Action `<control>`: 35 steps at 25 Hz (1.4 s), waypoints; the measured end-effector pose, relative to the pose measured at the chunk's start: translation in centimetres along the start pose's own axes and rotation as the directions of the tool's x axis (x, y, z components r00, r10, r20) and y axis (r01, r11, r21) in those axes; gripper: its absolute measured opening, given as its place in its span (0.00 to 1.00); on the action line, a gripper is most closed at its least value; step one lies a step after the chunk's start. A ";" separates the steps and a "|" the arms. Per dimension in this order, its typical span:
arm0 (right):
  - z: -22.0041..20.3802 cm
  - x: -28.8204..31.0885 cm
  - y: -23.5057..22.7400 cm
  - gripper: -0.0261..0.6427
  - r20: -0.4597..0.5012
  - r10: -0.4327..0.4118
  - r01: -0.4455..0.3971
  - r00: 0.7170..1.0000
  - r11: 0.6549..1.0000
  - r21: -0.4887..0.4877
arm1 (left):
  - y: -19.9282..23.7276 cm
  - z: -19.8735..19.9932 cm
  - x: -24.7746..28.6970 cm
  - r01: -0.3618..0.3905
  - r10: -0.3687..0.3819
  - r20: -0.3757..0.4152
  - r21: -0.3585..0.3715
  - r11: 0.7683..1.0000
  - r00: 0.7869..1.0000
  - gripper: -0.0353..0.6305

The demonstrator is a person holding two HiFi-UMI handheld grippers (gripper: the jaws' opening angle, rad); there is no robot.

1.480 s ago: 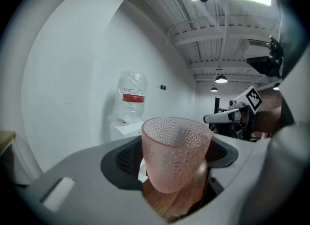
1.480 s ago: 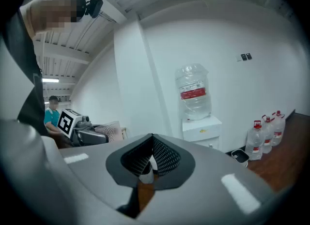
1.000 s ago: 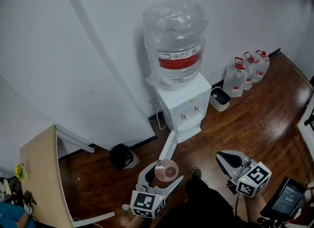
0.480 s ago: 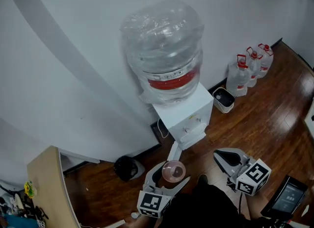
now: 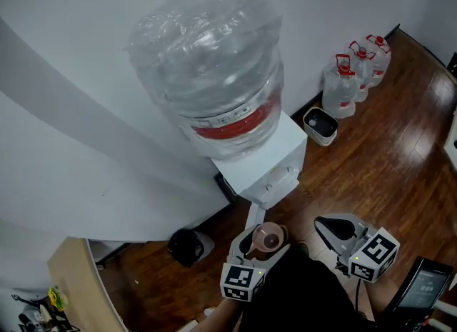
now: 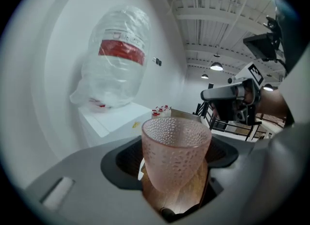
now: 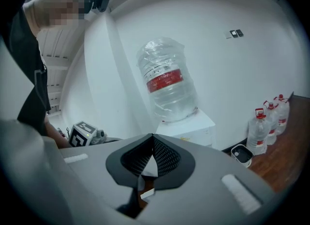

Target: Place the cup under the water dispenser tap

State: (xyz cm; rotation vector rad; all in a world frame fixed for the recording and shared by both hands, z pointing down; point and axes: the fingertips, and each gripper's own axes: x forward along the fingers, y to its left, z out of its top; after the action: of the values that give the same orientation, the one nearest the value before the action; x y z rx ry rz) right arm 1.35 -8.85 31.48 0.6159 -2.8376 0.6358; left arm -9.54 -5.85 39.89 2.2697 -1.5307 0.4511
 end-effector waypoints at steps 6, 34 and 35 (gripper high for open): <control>-3.1 1.7 -3.1 0.04 -0.046 -0.039 0.039 0.998 0.999 0.003 | 3.3 -6.9 7.0 -0.053 0.048 -0.069 -0.077 0.996 0.996 0.94; -22.8 7.8 -15.4 0.04 -0.164 -0.140 0.168 0.976 0.971 0.170 | 15.5 -28.6 29.9 -0.262 0.260 0.036 0.091 0.961 0.965 0.94; -23.2 7.8 -15.7 0.04 -0.168 -0.144 0.173 0.975 0.970 0.173 | 15.8 -28.5 30.0 -0.303 0.300 0.050 0.074 0.950 0.953 0.94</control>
State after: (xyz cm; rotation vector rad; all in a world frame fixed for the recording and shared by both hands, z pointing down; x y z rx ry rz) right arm 2.69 -14.33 60.01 0.7788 -2.5729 0.8854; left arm -15.15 -22.43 80.60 2.1170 -1.9230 0.5647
